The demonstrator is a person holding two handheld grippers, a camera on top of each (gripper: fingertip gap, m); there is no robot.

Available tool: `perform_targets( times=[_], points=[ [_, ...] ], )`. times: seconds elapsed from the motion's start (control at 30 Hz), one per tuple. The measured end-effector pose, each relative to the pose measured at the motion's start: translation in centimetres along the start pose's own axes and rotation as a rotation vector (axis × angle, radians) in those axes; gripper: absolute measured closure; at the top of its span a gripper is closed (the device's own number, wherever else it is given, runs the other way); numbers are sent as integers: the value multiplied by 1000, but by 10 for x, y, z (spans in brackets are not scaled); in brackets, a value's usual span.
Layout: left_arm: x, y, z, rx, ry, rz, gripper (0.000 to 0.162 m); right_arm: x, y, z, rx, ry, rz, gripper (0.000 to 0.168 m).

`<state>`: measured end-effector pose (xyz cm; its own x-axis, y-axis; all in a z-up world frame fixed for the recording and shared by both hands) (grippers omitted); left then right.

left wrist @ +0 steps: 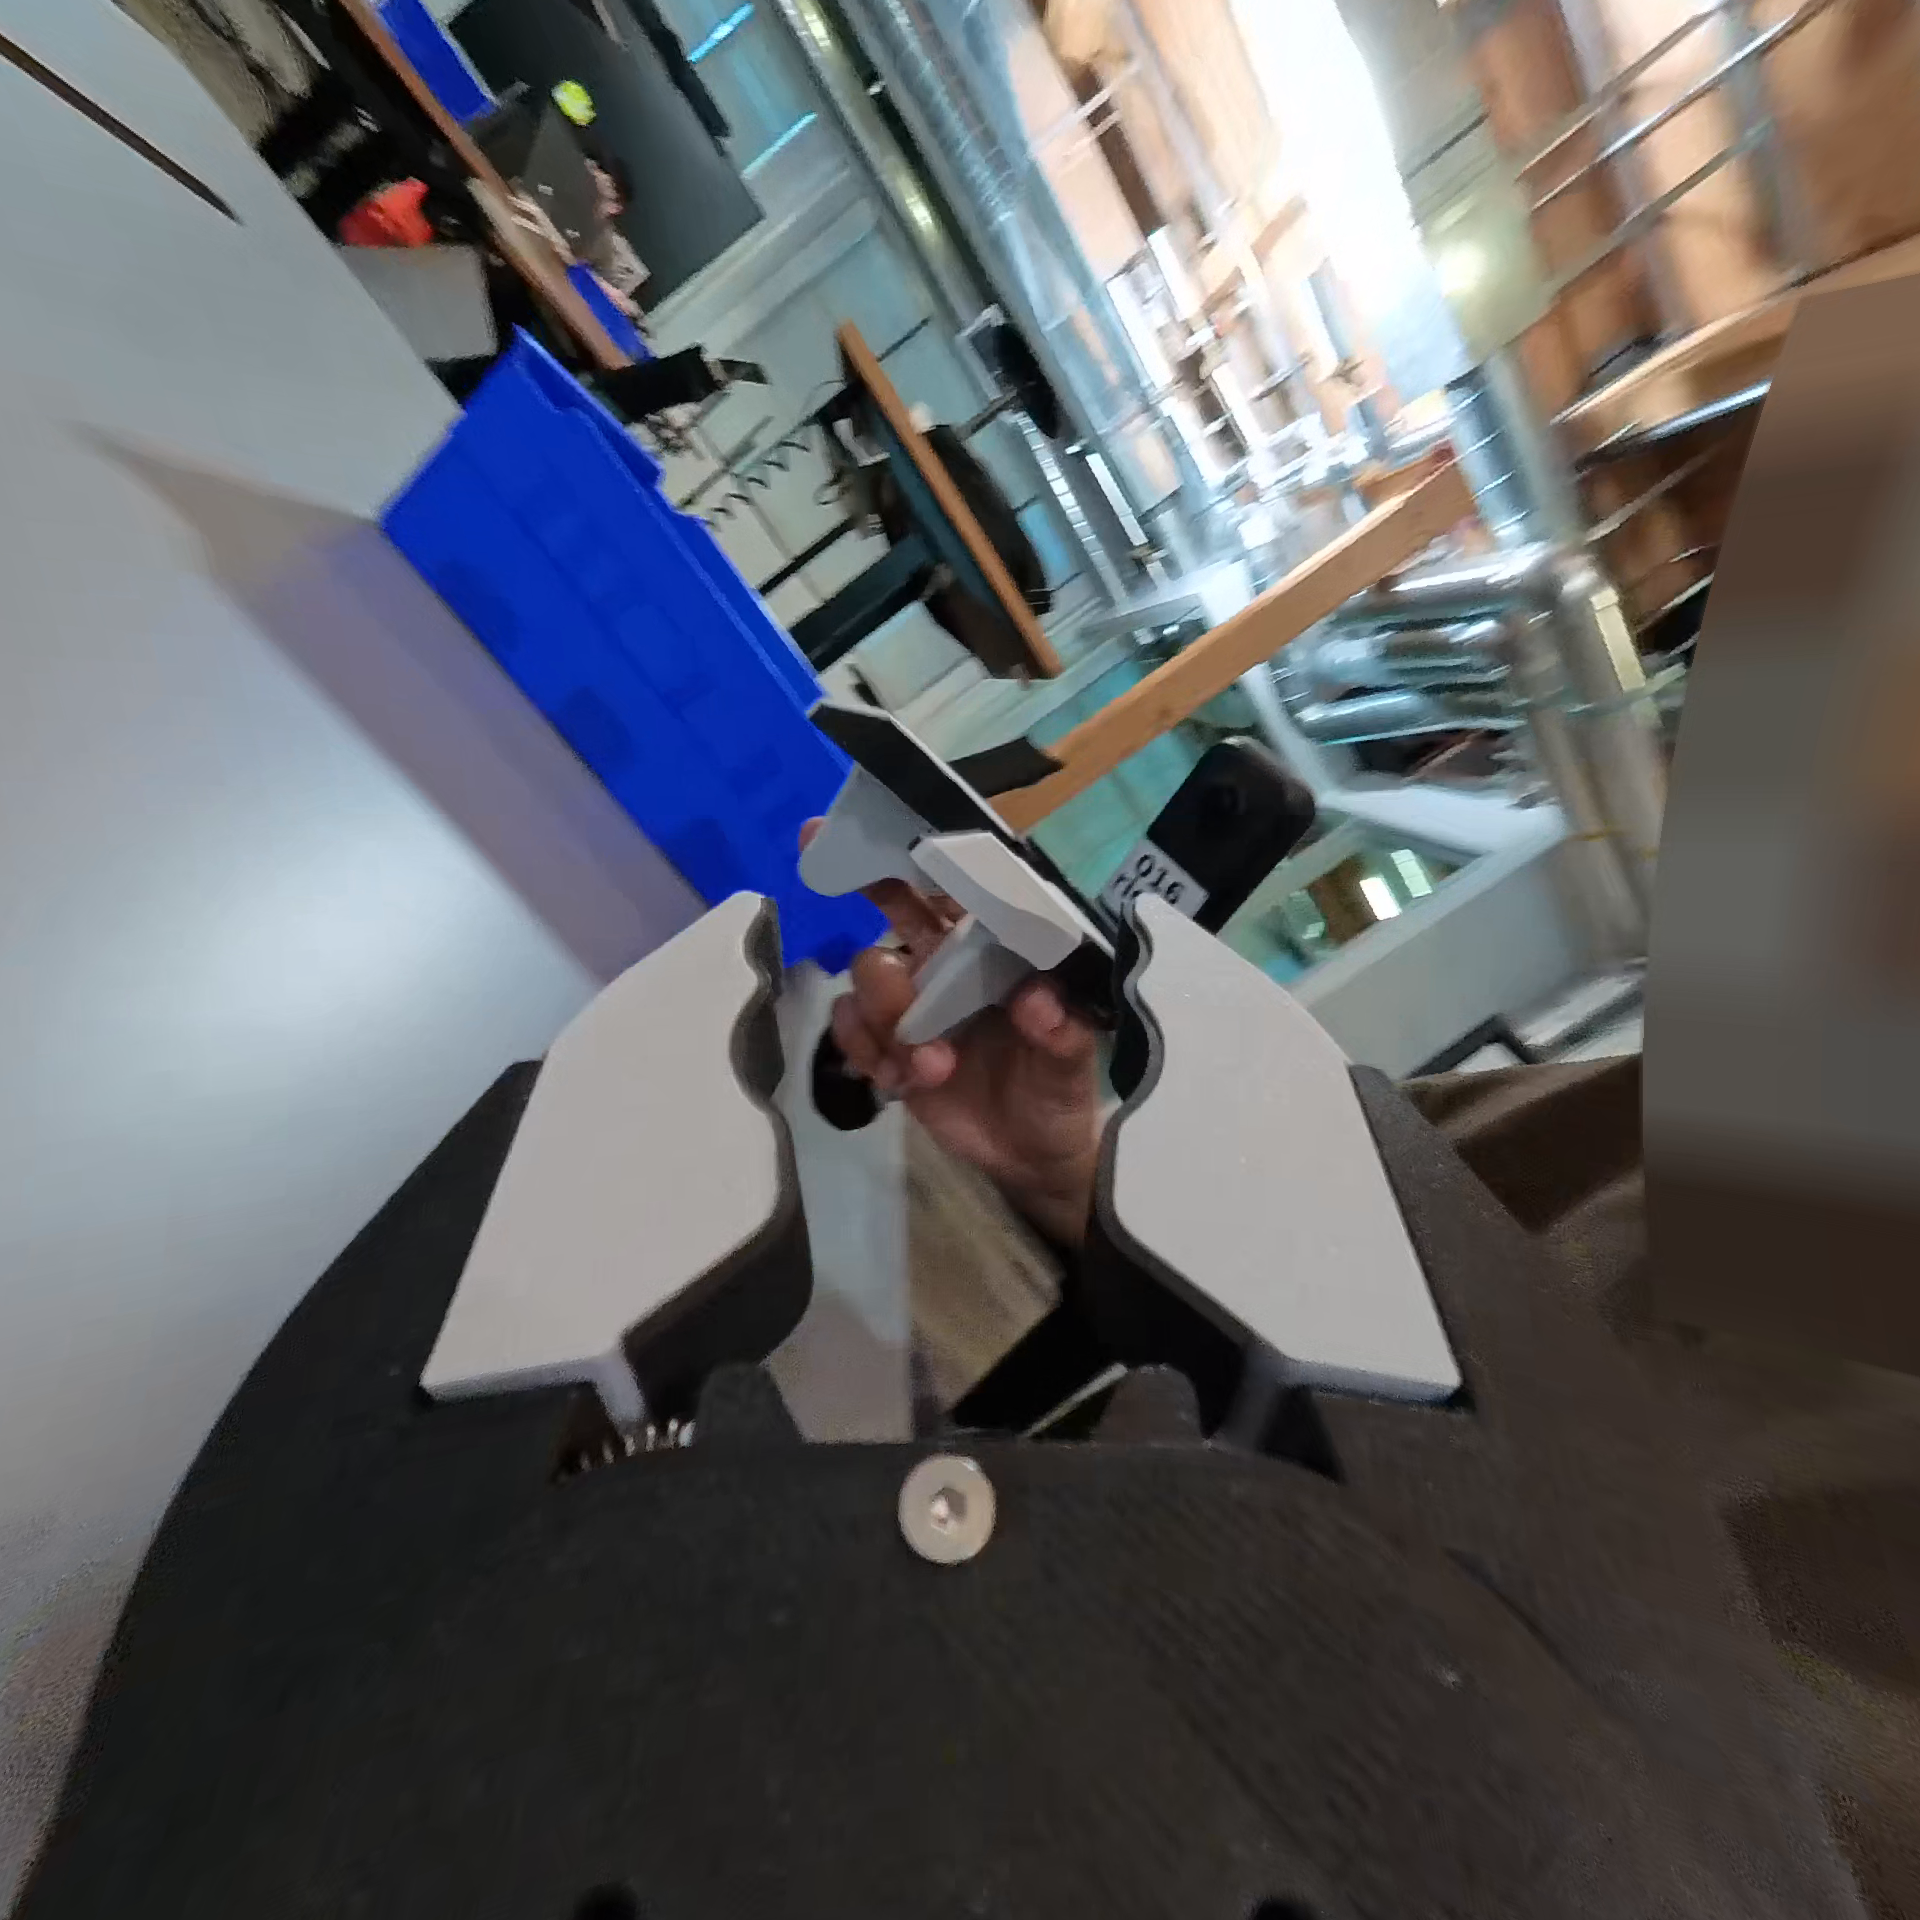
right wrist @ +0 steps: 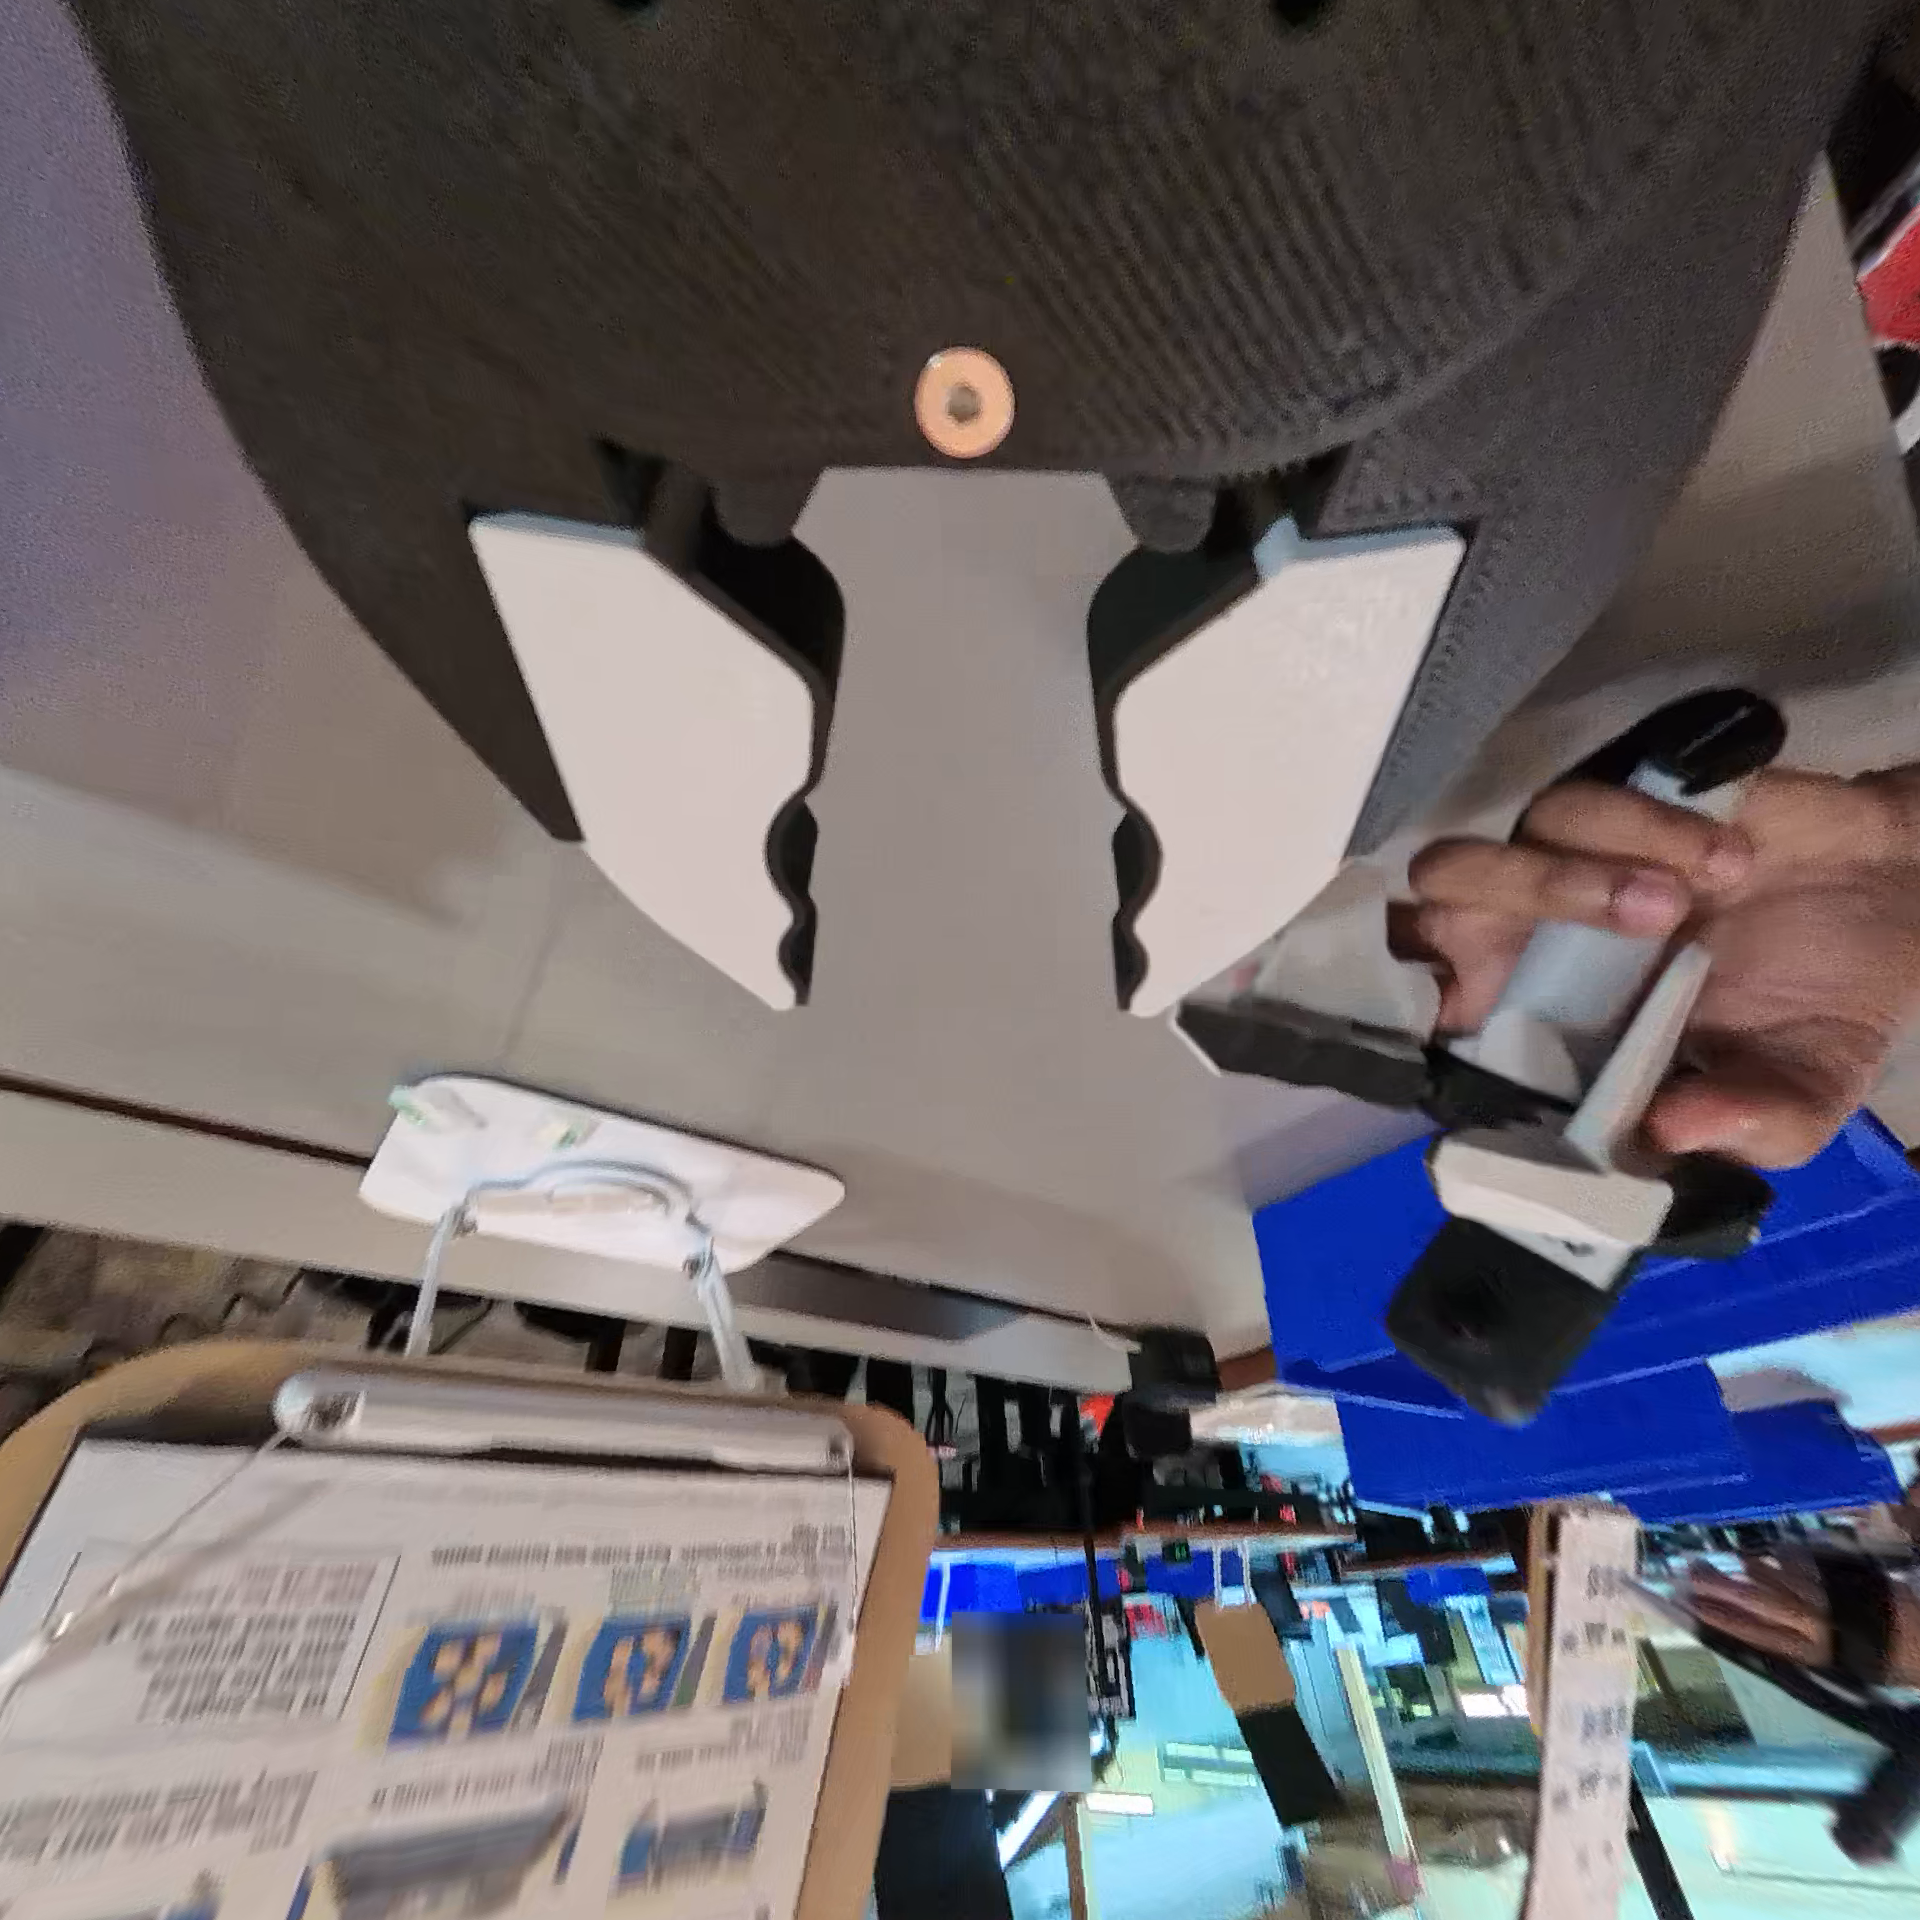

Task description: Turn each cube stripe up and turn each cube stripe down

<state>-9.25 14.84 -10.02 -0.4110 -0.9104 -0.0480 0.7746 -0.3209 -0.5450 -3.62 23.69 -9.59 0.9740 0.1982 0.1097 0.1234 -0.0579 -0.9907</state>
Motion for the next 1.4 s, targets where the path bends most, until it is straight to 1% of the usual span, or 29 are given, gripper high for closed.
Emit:
perform_targets(
  times=[0.1,0.2,0.3,0.37,0.43,0.5,0.53,0.63,0.67,0.8,0.87,0.93,1.07,1.1,1.13,1.2,1.27,1.3,1.33,1.4],
  points=[
    [8,-11,-13,-97,-96,20,103,-4,15,4,-101,-60,-37,113],
    [18,-23,-20,-136,-165,79,107,-8,23,7,-176,-116,-69,112],
    [27,-33,-28,-123,-209,121,111,-8,27,12,-161,-113,-92,114],
    [33,-40,-37,-133,-263,159,118,-7,26,12,-146,-120,-101,115],
    [39,-45,-42,-144,-299,194,123,-5,21,7,-154,-161,-86,117],
    [42,-48,-41,-166,-295,203,131,-2,13,0,-165,-229,-54,124],
    [43,-49,-40,-182,-290,202,135,0,9,-4,-163,-270,-33,127],
    [41,-48,-42,-220,-325,189,137,6,0,-16,-104,-406,26,153],
    [40,-46,-42,-237,-334,180,137,7,-1,-16,-88,-420,37,155],
    [34,-38,-36,-330,-336,121,138,7,0,-10,-83,-436,35,156],
    [31,-34,-32,-394,-343,101,142,6,3,-8,-80,-443,17,157],
    [28,-30,-28,-457,-346,80,145,6,6,-9,-71,-456,4,163],
    [26,-25,-26,-567,-387,53,148,7,6,-11,-65,-467,9,168],
    [27,-28,-25,-610,-408,61,153,8,6,-12,-66,-468,7,168],
    [32,-36,-23,-677,-461,93,161,8,6,-12,-70,-470,3,168],
    [57,-71,-14,-841,-659,262,161,8,8,-15,-86,-483,-1,167],
    [99,-116,2,-1002,-865,456,162,6,11,-17,-116,-477,-20,159],
    [125,-138,8,-1046,-974,522,162,6,13,-19,-132,-485,-33,157],
    [151,-157,14,-1058,-1067,571,157,5,14,-21,-143,-495,-40,157],
    [204,-186,18,-965,-1210,614,138,4,16,-26,-143,-503,-56,155]
  ],
)
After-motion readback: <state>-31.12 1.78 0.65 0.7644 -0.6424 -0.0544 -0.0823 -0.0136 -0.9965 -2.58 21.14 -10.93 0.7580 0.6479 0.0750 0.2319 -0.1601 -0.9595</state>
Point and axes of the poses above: each gripper's, where its closed fingertips meet, x back along the fingers, y out of its underside, z = x × y across the jaws, the point moved 3 cm from there along x, back along the fingers, and after that the axes turned 11 degrees about -y, right-handed, at the moved point
